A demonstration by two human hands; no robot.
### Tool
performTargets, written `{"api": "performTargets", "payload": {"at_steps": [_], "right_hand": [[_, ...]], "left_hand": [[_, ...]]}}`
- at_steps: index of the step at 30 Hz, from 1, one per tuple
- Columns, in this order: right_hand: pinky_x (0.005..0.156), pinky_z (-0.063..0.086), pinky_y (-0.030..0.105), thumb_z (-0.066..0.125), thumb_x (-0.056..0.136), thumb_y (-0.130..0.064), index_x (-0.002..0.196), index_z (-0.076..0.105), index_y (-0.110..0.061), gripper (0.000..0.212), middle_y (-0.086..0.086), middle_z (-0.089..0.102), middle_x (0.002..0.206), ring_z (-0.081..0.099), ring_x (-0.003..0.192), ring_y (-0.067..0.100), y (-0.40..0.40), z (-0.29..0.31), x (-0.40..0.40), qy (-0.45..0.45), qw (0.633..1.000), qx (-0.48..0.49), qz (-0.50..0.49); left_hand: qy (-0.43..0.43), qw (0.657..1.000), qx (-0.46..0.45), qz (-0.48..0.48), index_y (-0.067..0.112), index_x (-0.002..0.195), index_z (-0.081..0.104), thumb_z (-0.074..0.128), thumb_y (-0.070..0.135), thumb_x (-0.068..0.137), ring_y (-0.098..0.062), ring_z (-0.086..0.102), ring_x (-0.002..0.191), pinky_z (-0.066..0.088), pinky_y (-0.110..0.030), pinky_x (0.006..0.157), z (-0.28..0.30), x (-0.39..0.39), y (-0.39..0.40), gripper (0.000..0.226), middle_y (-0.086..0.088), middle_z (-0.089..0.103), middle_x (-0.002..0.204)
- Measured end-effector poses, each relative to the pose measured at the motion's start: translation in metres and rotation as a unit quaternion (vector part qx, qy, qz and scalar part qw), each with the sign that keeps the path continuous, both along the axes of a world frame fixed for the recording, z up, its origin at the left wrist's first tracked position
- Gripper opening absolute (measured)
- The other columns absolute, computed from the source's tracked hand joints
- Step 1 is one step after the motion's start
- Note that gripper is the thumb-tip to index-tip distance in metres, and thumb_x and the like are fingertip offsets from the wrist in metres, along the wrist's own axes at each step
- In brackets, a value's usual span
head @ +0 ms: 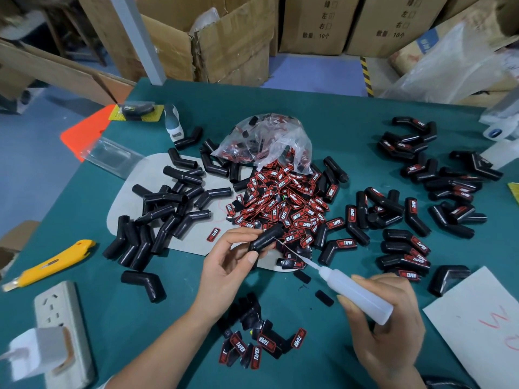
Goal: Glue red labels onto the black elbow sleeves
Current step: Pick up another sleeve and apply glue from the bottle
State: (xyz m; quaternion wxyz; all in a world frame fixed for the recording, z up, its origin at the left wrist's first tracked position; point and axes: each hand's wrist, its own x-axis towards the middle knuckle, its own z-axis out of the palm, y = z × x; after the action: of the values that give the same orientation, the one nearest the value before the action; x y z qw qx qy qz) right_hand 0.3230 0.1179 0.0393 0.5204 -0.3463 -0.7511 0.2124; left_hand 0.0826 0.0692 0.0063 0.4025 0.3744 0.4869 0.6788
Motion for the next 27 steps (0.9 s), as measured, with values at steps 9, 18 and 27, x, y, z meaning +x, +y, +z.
{"api": "performTargets", "payload": {"at_steps": [9, 18, 27], "right_hand": [[0.072, 0.048, 0.033, 0.062, 0.104, -0.037, 0.109, 0.062, -0.013, 0.024, 0.006, 0.061, 0.091, 0.058, 0.083, 0.014, 0.0000, -0.0011, 0.0003, -0.001, 1.000, 0.005, -0.005], [0.074, 0.048, 0.030, 0.062, 0.104, -0.038, 0.106, 0.061, -0.003, 0.034, 0.004, 0.062, 0.093, 0.058, 0.084, 0.014, -0.0006, -0.0016, 0.0005, -0.004, 1.000, -0.007, -0.017], [0.077, 0.047, 0.024, 0.062, 0.104, -0.037, 0.104, 0.064, -0.013, 0.025, -0.008, 0.060, 0.103, 0.058, 0.084, 0.013, -0.0032, 0.0010, -0.0039, 0.009, 1.000, -0.002, 0.009]], "left_hand": [[0.005, 1.000, 0.001, -0.002, 0.006, 0.115, 0.065, 0.058, -0.007, 0.097, -0.039, 0.072, 0.113, 0.059, -0.040, 0.099, -0.0020, -0.0005, 0.0003, 0.023, -0.011, 0.066, 0.129], [0.006, 1.000, 0.005, -0.003, 0.005, 0.115, 0.065, 0.058, -0.008, 0.097, -0.038, 0.072, 0.112, 0.059, -0.040, 0.098, -0.0019, -0.0001, 0.0002, 0.023, -0.011, 0.066, 0.128], [0.006, 1.000, 0.003, -0.004, 0.009, 0.114, 0.067, 0.059, -0.007, 0.098, -0.031, 0.071, 0.113, 0.059, -0.038, 0.098, -0.0015, 0.0000, 0.0000, 0.024, -0.005, 0.067, 0.127]]}}
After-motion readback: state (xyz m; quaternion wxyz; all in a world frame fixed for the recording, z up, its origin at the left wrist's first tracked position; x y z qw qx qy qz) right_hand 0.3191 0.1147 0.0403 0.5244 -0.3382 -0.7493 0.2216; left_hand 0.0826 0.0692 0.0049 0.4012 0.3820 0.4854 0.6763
